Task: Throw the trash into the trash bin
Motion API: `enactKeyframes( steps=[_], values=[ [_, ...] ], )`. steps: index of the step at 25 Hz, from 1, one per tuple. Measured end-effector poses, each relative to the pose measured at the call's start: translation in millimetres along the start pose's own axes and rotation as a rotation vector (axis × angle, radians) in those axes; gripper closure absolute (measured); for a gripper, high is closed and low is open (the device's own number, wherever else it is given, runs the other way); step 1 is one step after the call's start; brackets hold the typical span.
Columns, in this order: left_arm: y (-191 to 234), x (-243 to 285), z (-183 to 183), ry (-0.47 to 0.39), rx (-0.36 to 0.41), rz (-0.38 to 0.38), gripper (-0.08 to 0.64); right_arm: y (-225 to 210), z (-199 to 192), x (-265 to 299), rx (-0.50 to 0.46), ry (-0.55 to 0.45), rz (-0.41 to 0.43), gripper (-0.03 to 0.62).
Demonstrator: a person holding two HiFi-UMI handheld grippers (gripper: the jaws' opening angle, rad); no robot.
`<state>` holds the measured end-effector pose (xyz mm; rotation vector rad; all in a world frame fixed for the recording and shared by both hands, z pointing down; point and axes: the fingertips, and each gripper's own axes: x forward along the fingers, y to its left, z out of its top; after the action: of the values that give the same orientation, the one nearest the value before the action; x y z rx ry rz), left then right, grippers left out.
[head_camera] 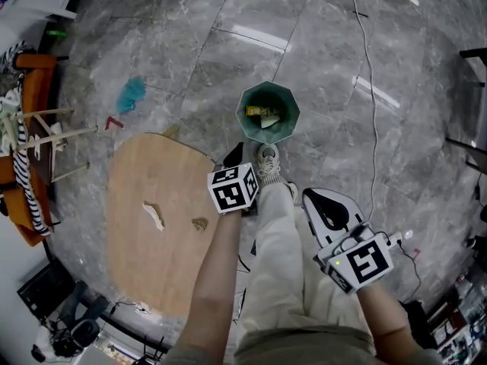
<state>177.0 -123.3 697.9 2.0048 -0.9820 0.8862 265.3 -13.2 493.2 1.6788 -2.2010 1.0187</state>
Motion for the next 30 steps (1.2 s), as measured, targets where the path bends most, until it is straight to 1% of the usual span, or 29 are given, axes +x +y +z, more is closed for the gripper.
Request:
enactKeyframes(
  steps=[4, 6, 13, 21, 25, 30],
  values=[
    [-7.8, -9.4, 1.4, -0.013, 0.024, -0.03, 0.551, 4.3, 2.1, -2.2, -0.011, -0.007, 0.007, 0.584],
    [-11.8, -14.7, 2.8, -0.026, 0.021, -0.046, 0.55, 6.8, 2.8, -3.9, -0.015, -0.01, 0.011, 0.584],
    [-26.1, -35.4, 3.1, -0.066, 0.041, -0.055, 0.549, 14.8, 2.0, -12.2, -0.029, -0.016, 0.027, 0.584],
    [-32.8, -62.4, -7.5, -0.088, -0.005, -0.067, 0.549, 28.9, 4.2, -19.3, -0.057, -0.018, 0.049, 0.584],
    [-29.6, -85.8, -9.9, -0.101, -0.016, -0.066, 0.549, 43.1, 12.8, -24.7, -0.085, -0.025, 0.061, 0.584],
    [-24.7, -118.5, -22.1, -0.118, -0.047, -0.058, 0.549, 63.3, 19.6, -36.8, -0.125, -0.028, 0.083, 0.584]
  ],
)
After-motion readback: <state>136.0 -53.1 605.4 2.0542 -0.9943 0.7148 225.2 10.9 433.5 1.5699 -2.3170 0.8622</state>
